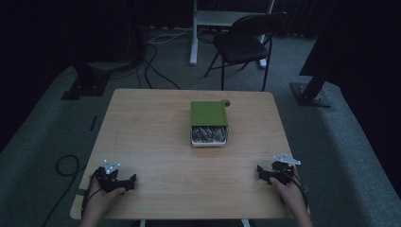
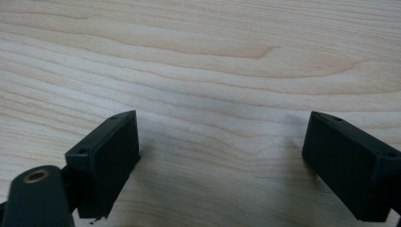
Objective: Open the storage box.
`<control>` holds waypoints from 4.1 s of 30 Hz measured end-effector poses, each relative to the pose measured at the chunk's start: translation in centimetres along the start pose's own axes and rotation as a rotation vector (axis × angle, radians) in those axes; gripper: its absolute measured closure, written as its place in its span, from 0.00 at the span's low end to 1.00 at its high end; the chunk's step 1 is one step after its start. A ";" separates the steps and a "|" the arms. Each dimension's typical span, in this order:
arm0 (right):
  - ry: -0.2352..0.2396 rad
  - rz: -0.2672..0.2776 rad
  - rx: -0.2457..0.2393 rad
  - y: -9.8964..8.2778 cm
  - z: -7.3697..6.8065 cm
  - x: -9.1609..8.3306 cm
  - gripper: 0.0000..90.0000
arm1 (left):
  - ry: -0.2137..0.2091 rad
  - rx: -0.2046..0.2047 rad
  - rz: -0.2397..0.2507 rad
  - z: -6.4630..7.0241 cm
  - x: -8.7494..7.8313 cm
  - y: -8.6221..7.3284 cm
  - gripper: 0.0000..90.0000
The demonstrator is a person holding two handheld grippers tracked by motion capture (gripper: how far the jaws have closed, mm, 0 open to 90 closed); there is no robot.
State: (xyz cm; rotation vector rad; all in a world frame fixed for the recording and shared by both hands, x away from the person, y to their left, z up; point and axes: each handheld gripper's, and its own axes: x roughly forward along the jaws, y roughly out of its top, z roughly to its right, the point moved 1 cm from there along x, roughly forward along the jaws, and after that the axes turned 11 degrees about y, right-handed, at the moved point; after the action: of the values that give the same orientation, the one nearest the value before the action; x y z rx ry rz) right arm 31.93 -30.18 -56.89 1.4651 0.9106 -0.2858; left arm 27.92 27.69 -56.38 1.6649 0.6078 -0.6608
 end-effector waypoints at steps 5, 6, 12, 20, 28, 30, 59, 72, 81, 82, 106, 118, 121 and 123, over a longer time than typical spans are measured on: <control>0.002 -0.001 -0.004 0.0 0.0 0.0 0.13 | -0.033 0.037 0.007 0.3 -0.1 0.0 0.02; 0.003 -0.001 -0.004 0.0 0.0 0.0 0.13 | -0.041 0.043 0.010 0.4 -0.1 0.0 0.02; 0.003 -0.002 -0.005 0.0 0.0 0.0 0.13 | -0.045 0.072 0.021 0.7 0.0 0.2 0.02; 0.003 -0.002 -0.005 0.0 0.0 0.0 0.13 | -0.073 0.140 0.051 2.2 0.0 1.4 0.02; 0.003 -0.002 -0.002 0.0 0.0 0.0 0.13 | -0.116 0.204 0.078 4.3 0.1 2.8 0.02; 0.005 -0.002 -0.003 0.0 0.0 0.0 0.13 | -0.129 0.224 0.082 5.2 0.4 3.3 0.02; 0.010 -0.003 -0.007 0.1 0.1 0.1 0.13 | -0.179 0.496 0.251 14.1 2.0 7.5 0.02; 0.014 -0.003 -0.011 0.1 0.0 0.1 0.13 | -0.112 0.681 0.338 17.0 2.2 8.2 0.02; 0.014 -0.003 -0.011 0.1 0.0 0.1 0.13 | -0.084 0.792 0.402 18.8 2.4 8.7 0.02; 0.014 -0.003 -0.011 0.1 0.0 0.1 0.13 | -0.083 0.807 0.405 19.0 2.3 8.7 0.02; 0.014 -0.003 -0.011 0.1 0.0 0.1 0.13 | 0.048 1.004 0.578 22.7 2.9 10.4 0.27; 0.014 -0.003 -0.011 0.1 0.0 0.1 0.13 | 0.078 1.102 0.604 23.5 4.0 10.9 0.52; 0.014 -0.003 -0.011 0.1 0.0 0.1 0.13 | 0.115 1.125 0.592 23.8 4.3 11.0 0.56; 0.014 -0.003 -0.010 0.1 0.0 0.1 0.13 | 0.144 1.139 0.595 24.0 4.5 11.1 0.59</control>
State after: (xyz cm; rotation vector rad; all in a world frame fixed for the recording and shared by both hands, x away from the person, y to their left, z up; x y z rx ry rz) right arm 32.03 -30.19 -56.88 1.4582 0.9243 -0.2729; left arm 36.51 2.29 -55.71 2.7915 -0.2900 -0.4438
